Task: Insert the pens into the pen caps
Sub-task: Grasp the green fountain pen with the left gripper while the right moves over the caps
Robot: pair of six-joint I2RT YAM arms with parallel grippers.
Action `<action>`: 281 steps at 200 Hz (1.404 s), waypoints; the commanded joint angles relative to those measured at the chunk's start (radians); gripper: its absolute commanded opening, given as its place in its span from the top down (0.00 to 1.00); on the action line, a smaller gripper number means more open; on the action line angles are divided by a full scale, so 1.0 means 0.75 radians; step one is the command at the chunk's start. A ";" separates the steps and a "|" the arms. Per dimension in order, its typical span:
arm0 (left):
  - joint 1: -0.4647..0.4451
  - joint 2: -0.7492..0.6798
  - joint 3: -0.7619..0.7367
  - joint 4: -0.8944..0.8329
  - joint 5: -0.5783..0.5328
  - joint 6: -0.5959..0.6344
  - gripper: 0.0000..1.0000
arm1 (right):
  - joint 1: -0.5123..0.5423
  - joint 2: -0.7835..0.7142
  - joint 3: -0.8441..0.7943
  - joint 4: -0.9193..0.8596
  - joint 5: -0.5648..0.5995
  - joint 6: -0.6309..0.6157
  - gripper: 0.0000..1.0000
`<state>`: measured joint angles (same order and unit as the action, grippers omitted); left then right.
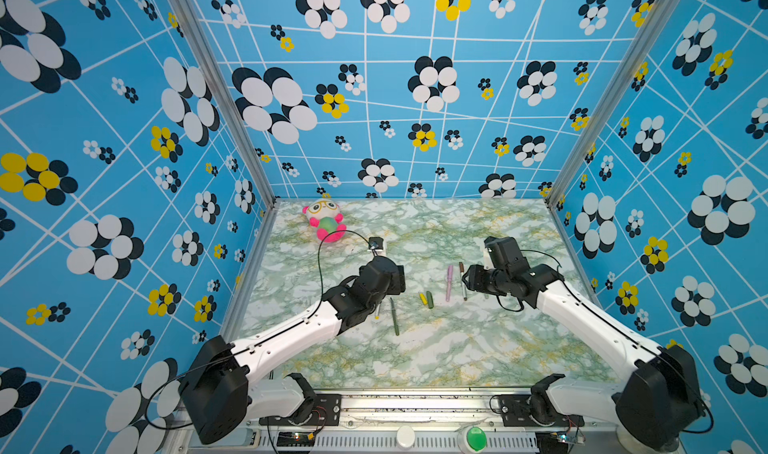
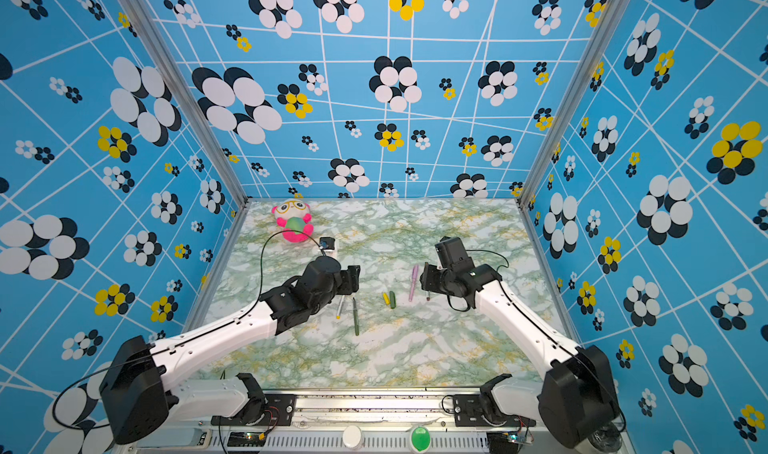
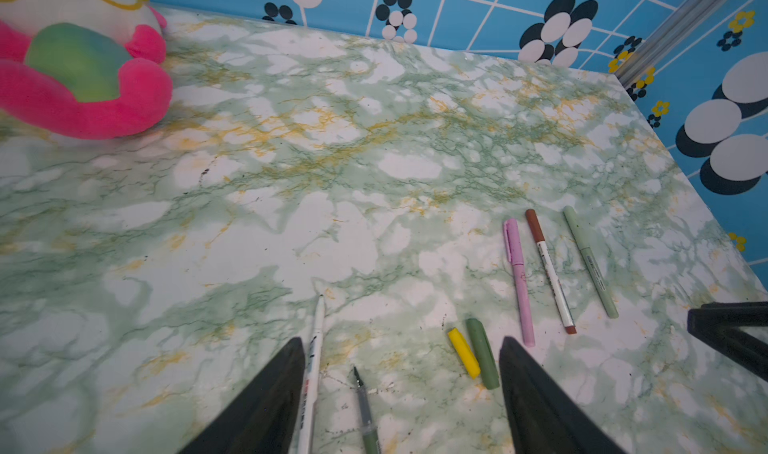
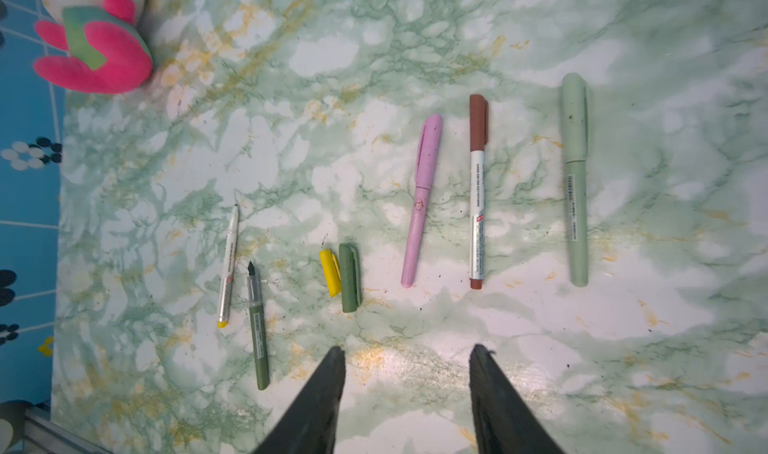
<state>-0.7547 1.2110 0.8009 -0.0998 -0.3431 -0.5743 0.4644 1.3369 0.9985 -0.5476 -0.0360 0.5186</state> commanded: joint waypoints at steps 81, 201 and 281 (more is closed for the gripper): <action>0.138 -0.326 -0.341 -0.030 0.215 -0.120 0.20 | 0.115 0.550 0.279 -0.120 0.176 -0.116 0.54; 0.215 -0.312 -0.378 -0.012 0.288 -0.167 0.21 | 0.115 0.764 0.329 -0.070 0.220 -0.189 0.67; 0.225 -0.248 -0.355 -0.036 0.296 -0.175 0.20 | 0.117 0.616 0.322 -0.106 0.221 -0.193 0.62</action>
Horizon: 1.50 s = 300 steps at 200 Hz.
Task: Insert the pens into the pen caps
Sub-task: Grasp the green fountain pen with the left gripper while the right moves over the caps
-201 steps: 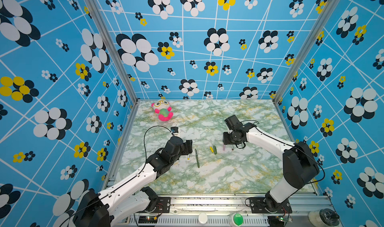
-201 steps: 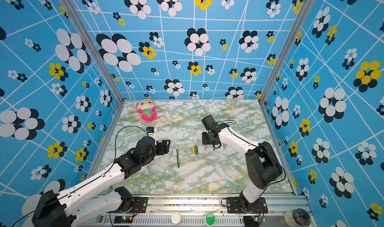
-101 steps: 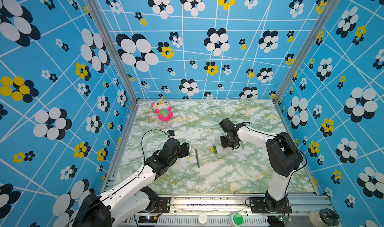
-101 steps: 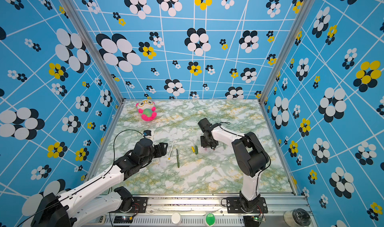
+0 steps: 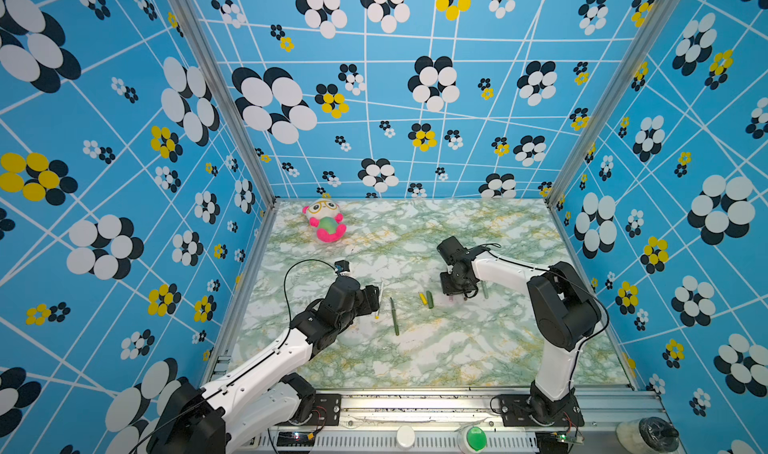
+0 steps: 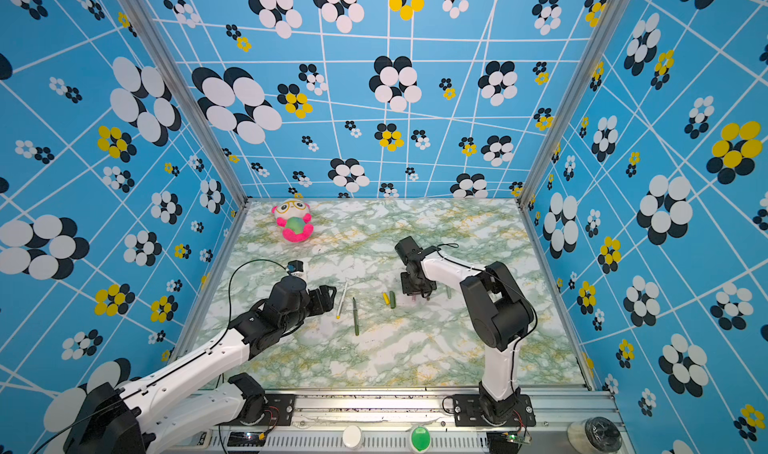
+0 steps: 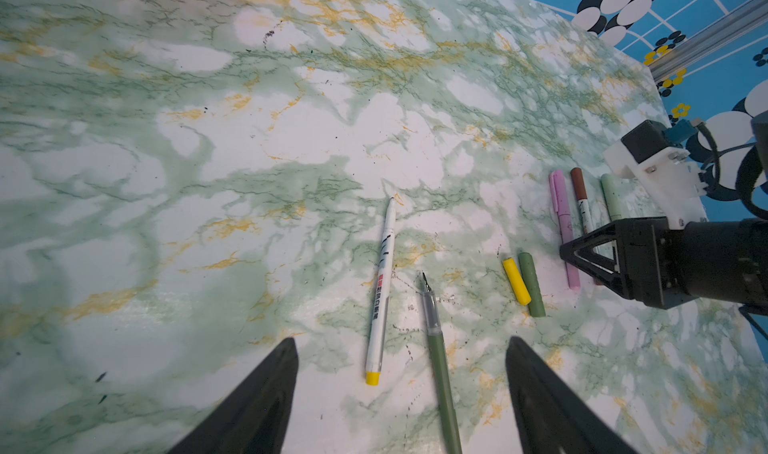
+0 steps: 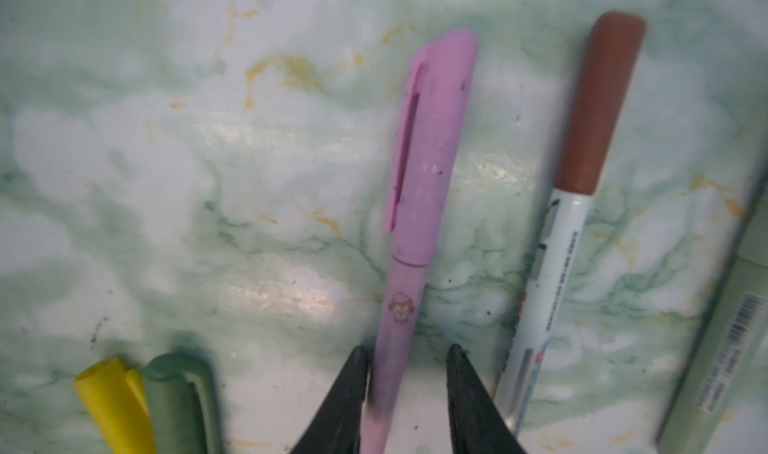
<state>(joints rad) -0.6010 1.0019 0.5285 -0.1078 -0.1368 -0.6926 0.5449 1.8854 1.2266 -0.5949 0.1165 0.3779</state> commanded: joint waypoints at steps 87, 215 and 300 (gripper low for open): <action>-0.025 0.191 0.096 -0.217 0.111 -0.131 0.29 | 0.104 -0.266 0.032 -0.044 -0.167 0.034 0.59; -0.357 0.577 0.256 -0.256 0.054 -0.252 0.39 | 0.159 -0.174 -0.009 -0.006 -0.180 0.053 0.59; -0.397 0.785 0.389 -0.331 0.002 -0.239 0.53 | 0.161 -0.201 -0.018 0.008 -0.186 0.049 0.59</action>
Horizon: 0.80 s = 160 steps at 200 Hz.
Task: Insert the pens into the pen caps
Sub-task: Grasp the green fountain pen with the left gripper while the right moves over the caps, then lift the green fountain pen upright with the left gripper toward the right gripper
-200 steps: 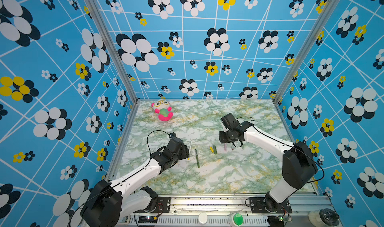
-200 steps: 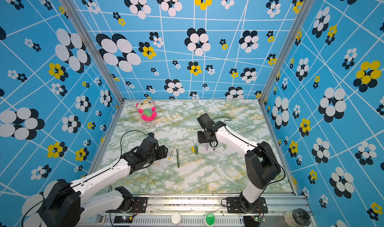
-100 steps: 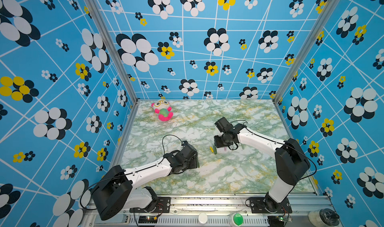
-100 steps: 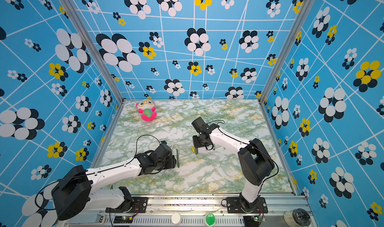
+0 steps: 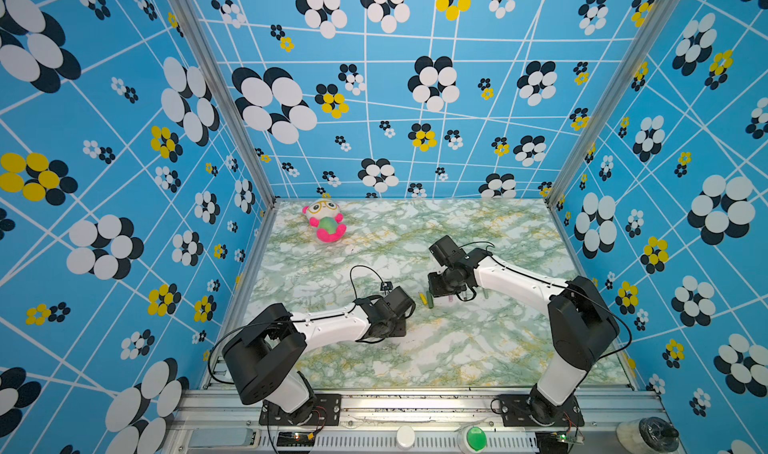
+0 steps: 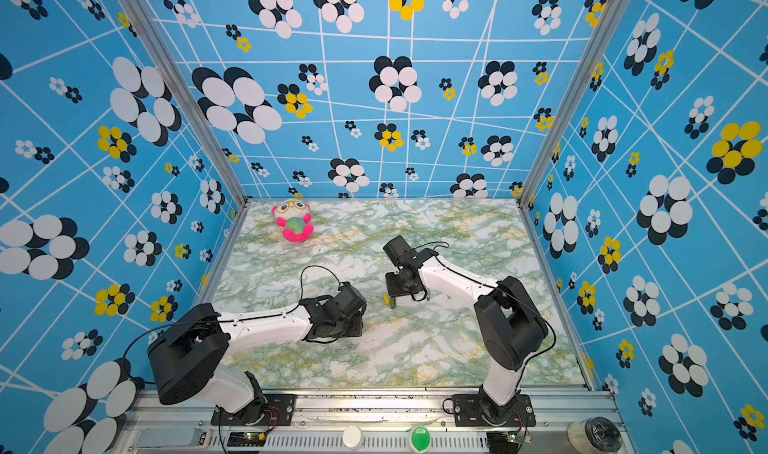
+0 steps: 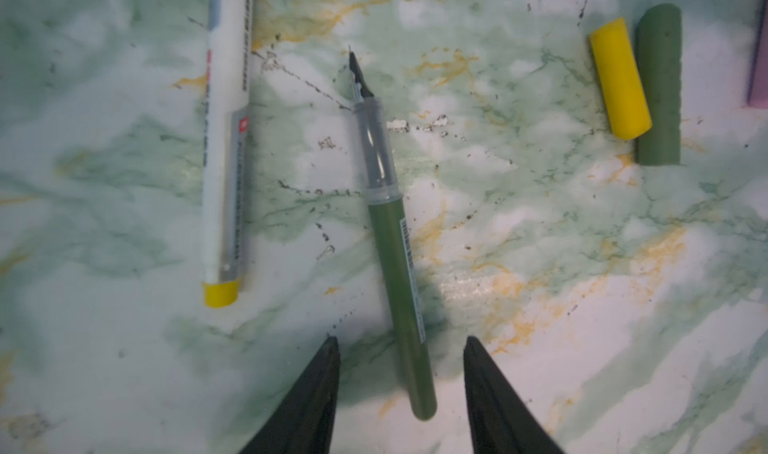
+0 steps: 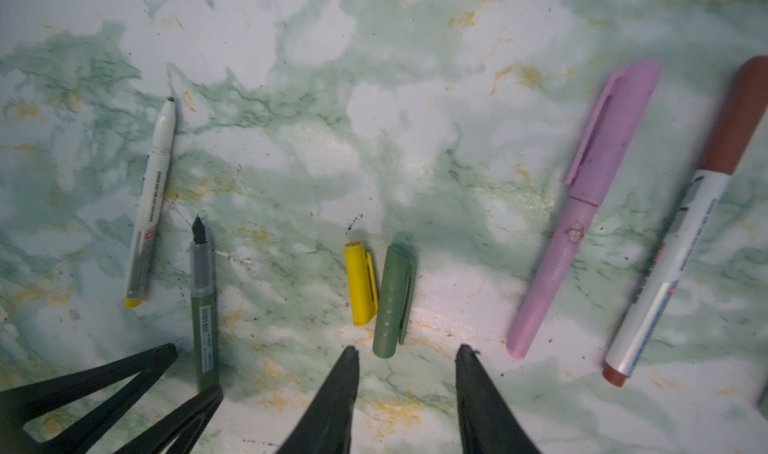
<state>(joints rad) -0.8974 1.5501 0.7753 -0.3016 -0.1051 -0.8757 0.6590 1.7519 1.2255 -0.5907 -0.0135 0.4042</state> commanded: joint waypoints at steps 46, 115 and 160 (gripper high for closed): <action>-0.006 0.195 0.188 -0.186 -0.033 0.034 0.62 | 0.007 -0.047 -0.023 0.010 -0.015 0.011 0.59; -0.020 0.312 0.304 -0.299 -0.070 0.032 0.76 | 0.007 -0.061 -0.010 0.008 -0.010 -0.013 0.59; -0.014 0.354 0.298 -0.269 -0.045 0.034 0.84 | 0.008 -0.075 -0.016 0.014 -0.004 -0.009 0.59</action>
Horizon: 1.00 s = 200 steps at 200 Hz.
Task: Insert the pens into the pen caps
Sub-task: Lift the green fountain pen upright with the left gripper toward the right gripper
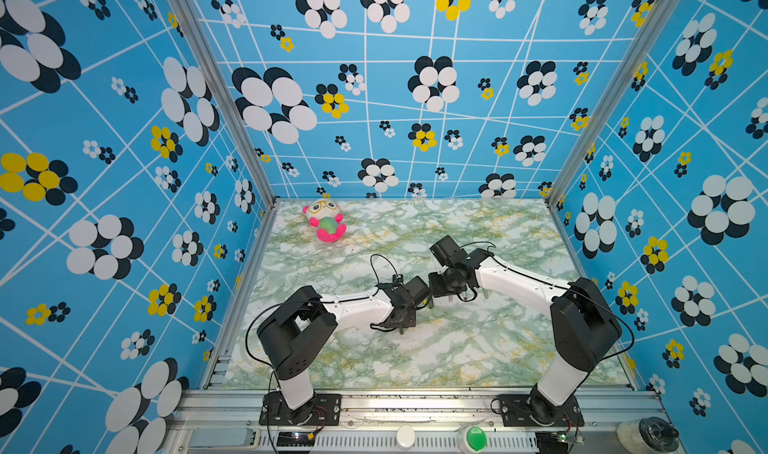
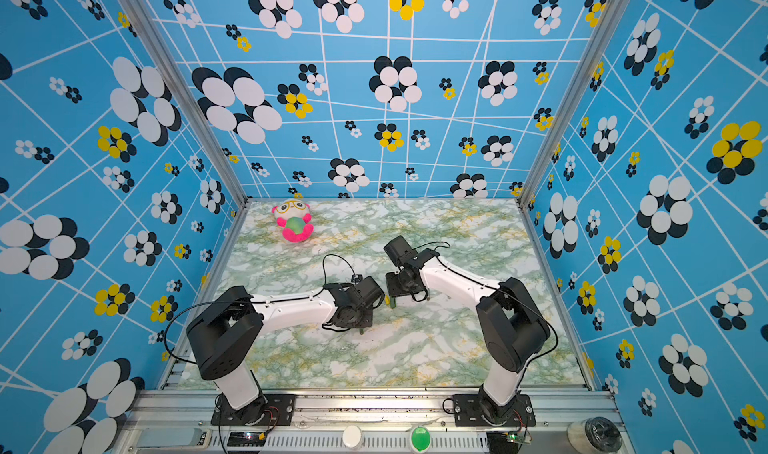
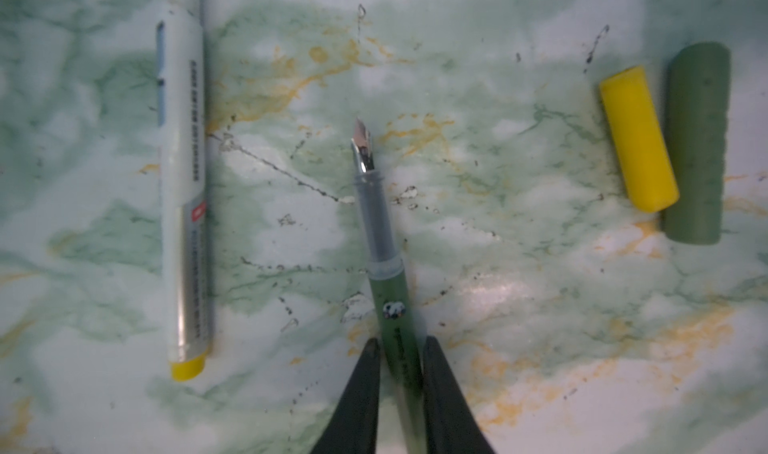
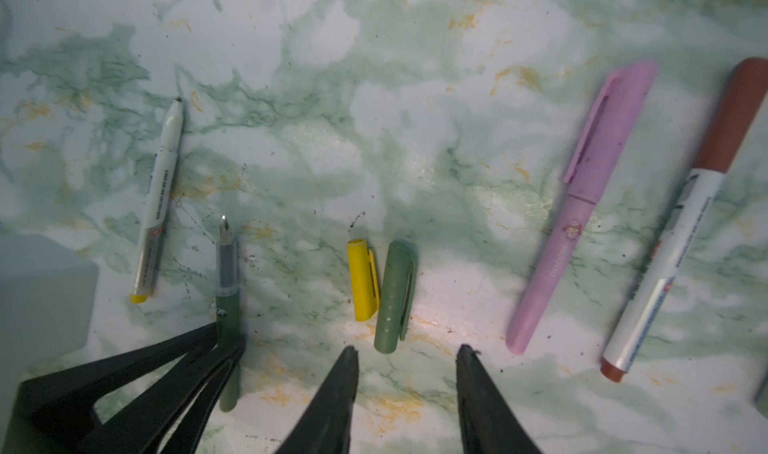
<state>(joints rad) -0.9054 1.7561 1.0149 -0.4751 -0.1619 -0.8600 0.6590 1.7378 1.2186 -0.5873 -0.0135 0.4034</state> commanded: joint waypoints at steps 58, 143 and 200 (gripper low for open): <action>0.007 0.036 -0.061 0.035 0.042 0.048 0.95 | 0.007 -0.084 -0.014 0.011 0.031 0.004 0.59; 0.140 -0.344 -0.206 0.528 0.343 0.374 0.89 | -0.132 -0.442 -0.146 0.301 -0.163 0.230 0.49; 0.194 -0.446 -0.281 0.815 0.650 0.356 0.87 | -0.140 -0.468 -0.215 0.448 -0.371 0.321 0.42</action>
<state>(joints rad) -0.7654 1.4517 0.8471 0.0116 0.2054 -0.6003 0.5556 1.3849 1.0912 -0.3161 -0.2092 0.5922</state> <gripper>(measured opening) 0.135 0.581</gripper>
